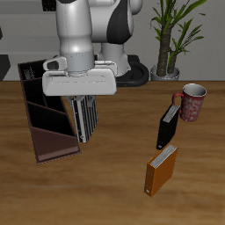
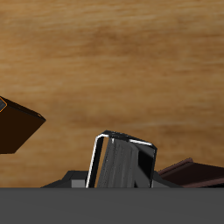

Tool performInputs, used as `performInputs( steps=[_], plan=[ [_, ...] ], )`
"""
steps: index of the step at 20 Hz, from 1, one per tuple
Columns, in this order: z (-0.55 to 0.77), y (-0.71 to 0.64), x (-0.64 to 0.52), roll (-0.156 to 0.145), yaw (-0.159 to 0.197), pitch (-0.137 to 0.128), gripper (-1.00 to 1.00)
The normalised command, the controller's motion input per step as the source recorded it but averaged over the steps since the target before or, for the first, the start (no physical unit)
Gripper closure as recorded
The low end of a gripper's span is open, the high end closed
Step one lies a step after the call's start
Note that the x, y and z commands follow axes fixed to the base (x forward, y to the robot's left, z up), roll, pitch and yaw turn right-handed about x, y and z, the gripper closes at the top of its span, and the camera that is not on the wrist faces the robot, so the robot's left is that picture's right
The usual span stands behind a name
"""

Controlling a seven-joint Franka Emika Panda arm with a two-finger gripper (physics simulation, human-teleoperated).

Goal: Place the left striped book into the right desk caddy's right compartment and place the right striped book into the right desk caddy's right compartment and place the orange book into the right desk caddy's left compartment

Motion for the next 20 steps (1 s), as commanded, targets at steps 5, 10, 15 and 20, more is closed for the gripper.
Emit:
performInputs(
  steps=[5, 10, 15, 20],
  plan=[
    [0.31, 0.14, -0.65, 0.031, 0.087, -0.069, 1.00],
    [0.14, 0.01, -0.46, 0.015, 0.040, -0.031, 1.00],
    [0.19, -0.07, -0.71, -0.009, 0.060, -0.072, 1.00],
    [0.08, -0.04, -0.43, 0.011, 0.056, -0.020, 1.00]
  ],
)
